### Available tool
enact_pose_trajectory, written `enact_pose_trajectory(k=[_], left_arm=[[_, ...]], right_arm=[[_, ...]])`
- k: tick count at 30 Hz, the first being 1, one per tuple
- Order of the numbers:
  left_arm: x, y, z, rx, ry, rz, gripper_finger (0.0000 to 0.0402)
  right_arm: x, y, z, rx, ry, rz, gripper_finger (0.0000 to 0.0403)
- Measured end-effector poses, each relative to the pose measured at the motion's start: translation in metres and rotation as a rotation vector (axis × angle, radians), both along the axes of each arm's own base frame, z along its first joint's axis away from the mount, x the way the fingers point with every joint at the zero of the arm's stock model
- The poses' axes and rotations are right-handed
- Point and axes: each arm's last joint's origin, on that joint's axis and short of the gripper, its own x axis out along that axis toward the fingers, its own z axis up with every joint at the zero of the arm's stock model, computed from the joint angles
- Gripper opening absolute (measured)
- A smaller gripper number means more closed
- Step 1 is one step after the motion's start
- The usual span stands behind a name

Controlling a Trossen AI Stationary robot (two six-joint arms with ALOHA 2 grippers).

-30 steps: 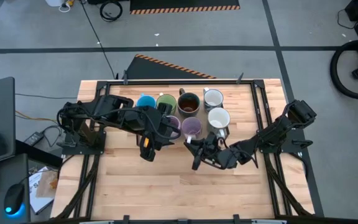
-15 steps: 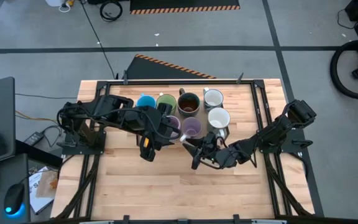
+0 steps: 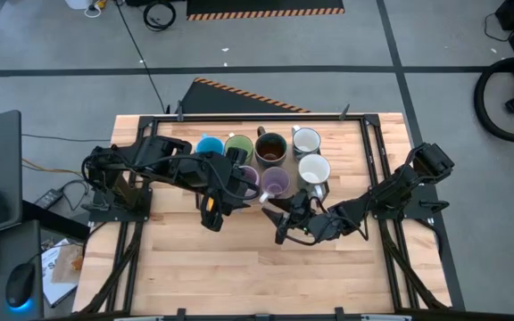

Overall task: Place coffee mugs
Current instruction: Adjust the purple white mug on the shelf

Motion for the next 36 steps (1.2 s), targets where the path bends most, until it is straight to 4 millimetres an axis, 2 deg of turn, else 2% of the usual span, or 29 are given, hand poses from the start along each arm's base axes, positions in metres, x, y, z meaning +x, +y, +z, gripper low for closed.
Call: enact_pose_trajectory(k=[11,16,20,25,28,36], left_arm=[[0.000,0.000,0.000,0.000,0.000,0.000,0.0188],[0.000,0.000,0.000,0.000,0.000,0.000,0.0188],[0.000,0.000,0.000,-0.001,0.000,0.000,0.0188],[0.000,0.000,0.000,-0.001,0.000,0.000,0.0188],[0.000,0.000,0.000,-0.001,0.000,0.001,0.0188],[0.000,0.000,0.000,0.000,0.000,0.001,0.0188]], right_arm=[[0.003,-0.004,-0.001,-0.009,0.022,0.035,0.0250],[0.002,-0.002,-0.001,-0.022,0.030,0.060,0.0258],[0.003,0.007,0.005,-0.045,0.053,0.103,0.0257],[0.005,0.021,0.020,-0.105,0.165,0.141,0.0257],[0.005,0.027,0.032,-0.121,0.290,0.167,0.0257],[0.008,0.022,0.082,-0.216,0.556,0.333,0.0257]])
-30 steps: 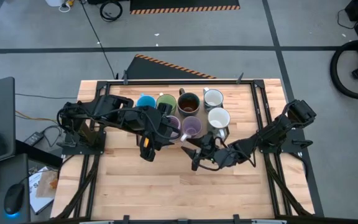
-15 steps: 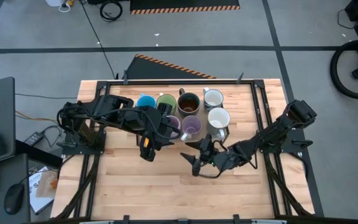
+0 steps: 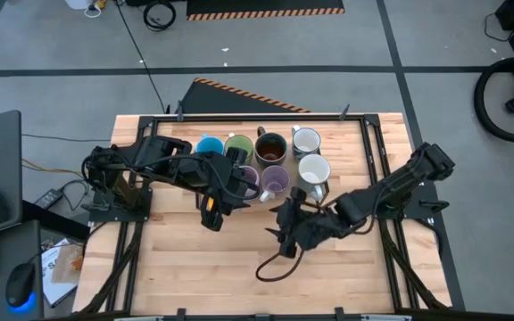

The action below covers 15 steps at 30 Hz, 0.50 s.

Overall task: Place coffee mugs
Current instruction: Adjust the purple white mug on the shelf

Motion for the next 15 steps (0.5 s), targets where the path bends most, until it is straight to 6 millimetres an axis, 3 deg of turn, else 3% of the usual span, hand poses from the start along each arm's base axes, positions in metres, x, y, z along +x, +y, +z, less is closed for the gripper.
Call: enact_pose_trajectory(k=[7,15], left_arm=[[-0.005,0.003,0.000,-0.018,0.030,0.035,0.0188],[-0.021,0.006,0.003,-0.211,0.108,0.086,0.0188]], right_arm=[[0.006,-0.015,0.027,-0.064,0.109,0.200,0.0254],[0.006,-0.025,0.046,-0.168,0.189,0.330,0.0234]])
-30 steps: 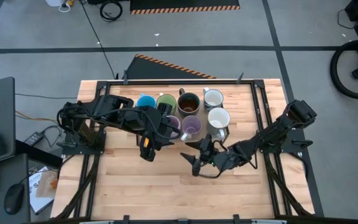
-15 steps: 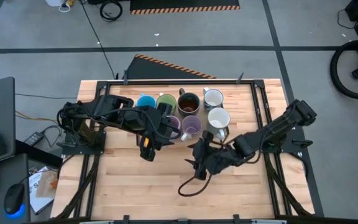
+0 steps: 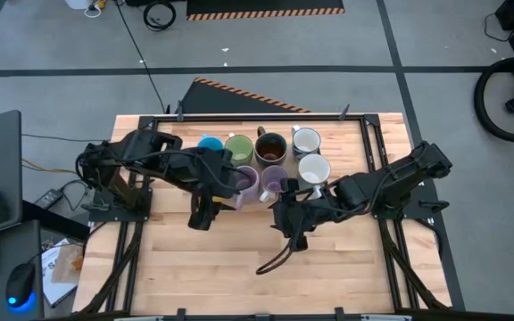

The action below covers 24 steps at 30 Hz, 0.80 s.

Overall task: Place coffee mugs
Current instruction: Adjust the purple white mug on the shelf

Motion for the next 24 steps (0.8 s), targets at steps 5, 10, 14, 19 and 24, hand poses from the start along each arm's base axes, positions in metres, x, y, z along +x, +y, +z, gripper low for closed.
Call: enact_pose_trajectory(k=[5,10,14,19,24], left_arm=[[-0.012,0.001,-0.003,-0.085,0.103,0.043,0.0187],[-0.027,-0.006,0.004,-0.127,0.106,0.055,0.0178],[-0.037,-0.010,0.009,-0.151,0.096,0.067,0.0170],[-0.050,-0.011,0.016,-0.183,0.075,0.087,0.0169],[-0.059,-0.011,0.022,-0.206,0.052,0.088,0.0169]], right_arm=[[0.011,-0.002,0.002,-0.078,0.093,0.055,0.0225],[0.032,0.004,0.000,-0.167,0.189,0.118,0.0216],[0.043,0.006,0.002,-0.233,0.265,0.155,0.0209],[0.049,0.008,0.007,-0.274,0.281,0.188,0.0202],[0.052,0.002,0.008,-0.284,0.280,0.183,0.0199]])
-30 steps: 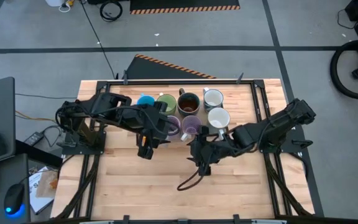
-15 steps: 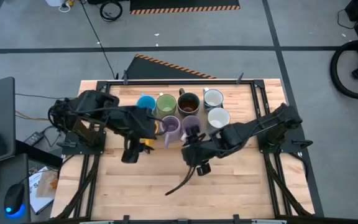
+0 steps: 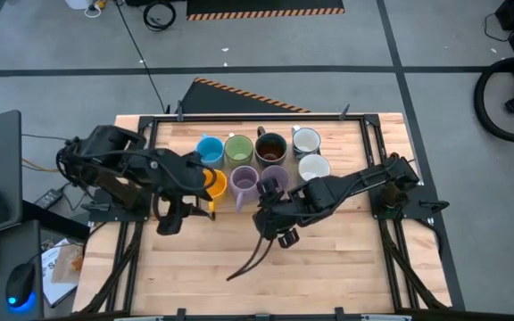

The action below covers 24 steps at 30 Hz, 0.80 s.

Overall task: Place coffee mugs
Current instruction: Adjust the purple white mug on the shelf

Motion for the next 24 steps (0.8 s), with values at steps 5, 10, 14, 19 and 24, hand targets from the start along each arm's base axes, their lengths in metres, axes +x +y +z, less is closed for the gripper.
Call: enact_pose_trajectory(k=[5,10,14,19,24], left_arm=[[-0.005,0.000,0.004,-0.014,-0.024,0.003,0.0169],[-0.006,0.001,0.005,-0.019,-0.028,0.005,0.0169],[-0.006,0.001,0.005,-0.020,-0.028,0.006,0.0169],[-0.006,0.001,0.005,-0.021,-0.028,0.006,0.0169],[-0.006,0.001,0.005,-0.021,-0.028,0.006,0.0169]], right_arm=[[0.006,-0.013,0.001,0.007,-0.004,-0.009,0.0199],[0.011,-0.024,-0.002,0.031,0.006,-0.012,0.0199],[0.012,-0.027,-0.011,0.026,0.042,0.008,0.0199],[0.009,-0.028,-0.014,0.008,0.087,0.017,0.0199],[0.004,-0.024,-0.015,0.007,0.124,0.001,0.0199]])
